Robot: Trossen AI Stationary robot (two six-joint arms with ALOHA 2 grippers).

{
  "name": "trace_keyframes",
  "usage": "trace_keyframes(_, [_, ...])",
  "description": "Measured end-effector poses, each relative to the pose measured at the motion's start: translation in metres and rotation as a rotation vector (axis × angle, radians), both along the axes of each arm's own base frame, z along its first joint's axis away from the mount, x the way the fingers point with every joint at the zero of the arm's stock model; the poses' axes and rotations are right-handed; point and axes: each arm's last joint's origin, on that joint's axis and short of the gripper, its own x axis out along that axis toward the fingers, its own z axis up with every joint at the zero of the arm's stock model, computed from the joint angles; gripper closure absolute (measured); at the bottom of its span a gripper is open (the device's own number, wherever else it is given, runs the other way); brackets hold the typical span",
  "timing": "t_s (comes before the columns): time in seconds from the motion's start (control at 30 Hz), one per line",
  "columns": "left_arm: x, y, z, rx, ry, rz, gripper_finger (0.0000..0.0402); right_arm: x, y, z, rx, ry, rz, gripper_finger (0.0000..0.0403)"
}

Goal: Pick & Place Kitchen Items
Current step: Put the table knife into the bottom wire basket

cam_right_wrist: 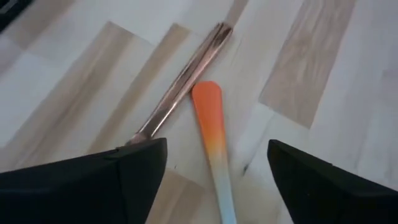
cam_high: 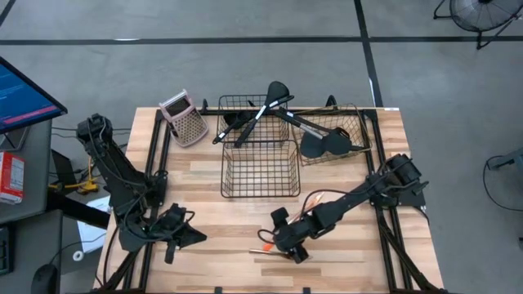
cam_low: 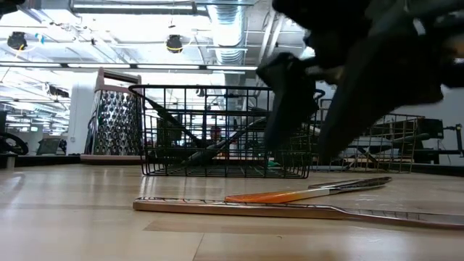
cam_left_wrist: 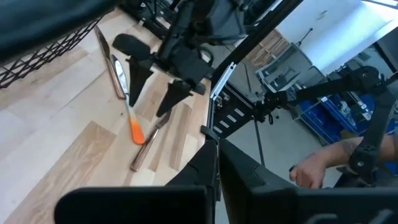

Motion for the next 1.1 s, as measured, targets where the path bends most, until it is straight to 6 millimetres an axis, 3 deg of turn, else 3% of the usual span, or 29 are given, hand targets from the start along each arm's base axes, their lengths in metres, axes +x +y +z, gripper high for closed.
trace_keyframes(0.37, [0.0, 0.0, 0.0, 0.003, 0.002, -0.001, 0.0401, 0.011, -0.003, -0.023, 0.026, 0.0, -0.01, 0.0183])
trace_keyframes(0.7, [0.0, 0.0, -0.001, 0.006, 0.004, -0.001, 0.04, -0.005, -0.014, -0.05, 0.114, 0.015, -0.134, 0.0249])
trace_keyframes(1.1, [0.0, 0.0, -0.001, 0.016, 0.007, -0.008, 0.04, -0.01, -0.011, -0.05, 0.125, 0.022, -0.195, 0.0371])
